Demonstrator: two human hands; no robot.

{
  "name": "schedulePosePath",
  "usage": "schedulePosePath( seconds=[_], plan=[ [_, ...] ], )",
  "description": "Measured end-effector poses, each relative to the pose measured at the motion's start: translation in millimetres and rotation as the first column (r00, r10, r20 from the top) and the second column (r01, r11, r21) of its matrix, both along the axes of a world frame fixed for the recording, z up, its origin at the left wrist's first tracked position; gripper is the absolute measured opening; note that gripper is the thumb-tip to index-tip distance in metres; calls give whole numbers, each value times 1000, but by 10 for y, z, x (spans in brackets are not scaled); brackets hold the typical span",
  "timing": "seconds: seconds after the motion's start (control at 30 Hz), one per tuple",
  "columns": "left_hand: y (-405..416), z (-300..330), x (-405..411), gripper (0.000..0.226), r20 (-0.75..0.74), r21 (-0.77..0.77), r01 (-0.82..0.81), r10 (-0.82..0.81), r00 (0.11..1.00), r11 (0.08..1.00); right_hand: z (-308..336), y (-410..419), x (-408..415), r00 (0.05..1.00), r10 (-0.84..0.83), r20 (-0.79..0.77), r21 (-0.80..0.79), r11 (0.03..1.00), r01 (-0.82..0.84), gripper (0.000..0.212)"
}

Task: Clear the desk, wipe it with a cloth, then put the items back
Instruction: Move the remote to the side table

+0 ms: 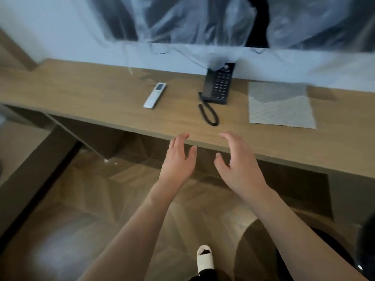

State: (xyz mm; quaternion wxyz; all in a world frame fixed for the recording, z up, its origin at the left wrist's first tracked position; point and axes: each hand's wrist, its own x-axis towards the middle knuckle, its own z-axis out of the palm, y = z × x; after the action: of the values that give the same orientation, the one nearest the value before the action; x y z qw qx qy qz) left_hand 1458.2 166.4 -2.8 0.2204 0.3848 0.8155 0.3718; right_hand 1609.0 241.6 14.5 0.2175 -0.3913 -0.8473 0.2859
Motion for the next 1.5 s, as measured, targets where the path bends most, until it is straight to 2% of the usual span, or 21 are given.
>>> schedulePosePath(
  seconds=[0.13,0.27,0.57,0.8,1.0,1.17,1.5],
  plan=[
    [-219,-24,-646,47,19,-3,-186,186,982,983,-18,-30,-750,986,160,50,-25,987,-159,50],
    [-285,-72,-1042,50,20,-35,-288,288,957,957,-78,72,-1258,966,257,36,-17,966,-257,48],
    [-43,12,-2045,56,-34,-114,-449,448,893,886,-142,759,-2372,932,359,52,-55,933,-356,46],
    [488,82,-2679,54,-64,-128,-478,473,878,869,-173,1288,-3044,931,359,62,-115,929,-351,48],
    [786,-6,-3247,57,-65,-148,-404,399,915,903,-292,1494,-3535,945,322,58,-128,941,-313,48],
    [845,85,-3859,58,-104,-149,-346,333,937,926,-261,1451,-4079,967,255,-8,-175,951,-253,46],
    [883,46,-4670,58,-87,-190,-306,294,952,933,-337,1552,-4694,982,188,7,-171,968,-184,44]
  ],
)
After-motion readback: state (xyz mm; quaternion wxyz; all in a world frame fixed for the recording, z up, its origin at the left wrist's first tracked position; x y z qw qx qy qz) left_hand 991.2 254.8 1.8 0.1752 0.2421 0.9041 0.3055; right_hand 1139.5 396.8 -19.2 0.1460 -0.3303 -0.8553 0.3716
